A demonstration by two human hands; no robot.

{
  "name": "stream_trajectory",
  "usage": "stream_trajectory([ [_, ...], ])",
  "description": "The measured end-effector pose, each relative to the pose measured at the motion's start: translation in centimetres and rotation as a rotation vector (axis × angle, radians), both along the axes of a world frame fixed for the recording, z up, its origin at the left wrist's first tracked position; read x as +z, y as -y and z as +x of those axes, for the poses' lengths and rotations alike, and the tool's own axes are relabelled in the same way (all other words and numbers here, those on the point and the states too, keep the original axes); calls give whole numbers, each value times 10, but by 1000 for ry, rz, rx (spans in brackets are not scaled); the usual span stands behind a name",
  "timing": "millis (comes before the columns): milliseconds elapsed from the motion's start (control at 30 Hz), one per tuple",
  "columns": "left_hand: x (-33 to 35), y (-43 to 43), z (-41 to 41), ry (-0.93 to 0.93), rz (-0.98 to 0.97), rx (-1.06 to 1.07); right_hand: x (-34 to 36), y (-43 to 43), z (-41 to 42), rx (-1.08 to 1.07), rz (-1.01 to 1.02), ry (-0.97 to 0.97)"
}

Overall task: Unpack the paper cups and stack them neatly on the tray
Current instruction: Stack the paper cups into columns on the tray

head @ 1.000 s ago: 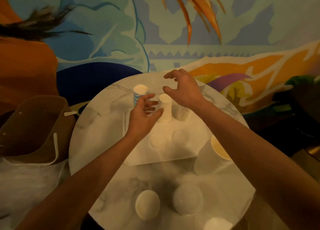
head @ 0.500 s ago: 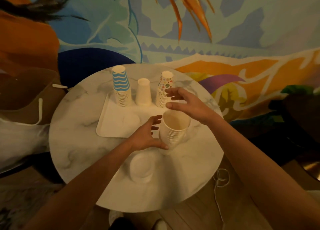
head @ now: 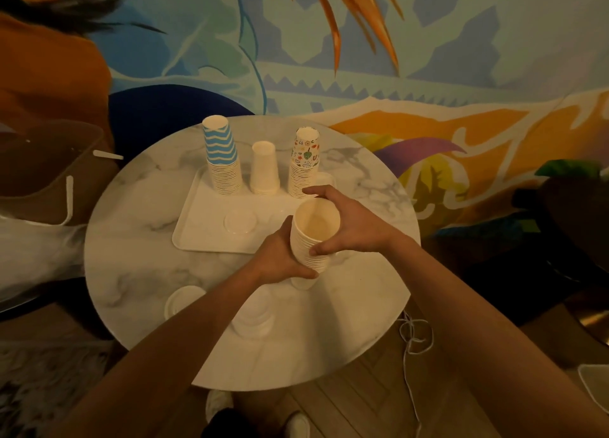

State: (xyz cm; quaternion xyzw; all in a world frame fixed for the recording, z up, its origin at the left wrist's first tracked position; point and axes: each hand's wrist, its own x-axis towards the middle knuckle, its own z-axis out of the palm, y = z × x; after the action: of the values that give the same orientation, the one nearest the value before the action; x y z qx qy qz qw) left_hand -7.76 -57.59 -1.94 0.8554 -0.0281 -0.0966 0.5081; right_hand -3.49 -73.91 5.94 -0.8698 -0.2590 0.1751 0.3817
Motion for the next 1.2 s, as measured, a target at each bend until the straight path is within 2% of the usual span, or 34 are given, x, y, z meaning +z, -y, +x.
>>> stream_trajectory([
  [133, 6, -4, 2, 44, -37, 51, 4, -3, 3, -54, 86, 31],
  [267, 16, -12, 7, 101, -159, 109, 10, -14, 8, -171, 254, 25],
  [433, 34, -32, 22, 166, -263, 171, 21, -43, 23, -207, 356, -1],
  [733, 34, -89, 55, 168, -233, 186, 22, -99, 62, -186, 334, 29],
  [1000, 31, -118, 71, 117, -204, 178, 3, -126, 83, -289, 394, -18],
  [1200, 21, -126, 72, 67, -177, 142, -5, -132, 91, -390, 543, -123],
])
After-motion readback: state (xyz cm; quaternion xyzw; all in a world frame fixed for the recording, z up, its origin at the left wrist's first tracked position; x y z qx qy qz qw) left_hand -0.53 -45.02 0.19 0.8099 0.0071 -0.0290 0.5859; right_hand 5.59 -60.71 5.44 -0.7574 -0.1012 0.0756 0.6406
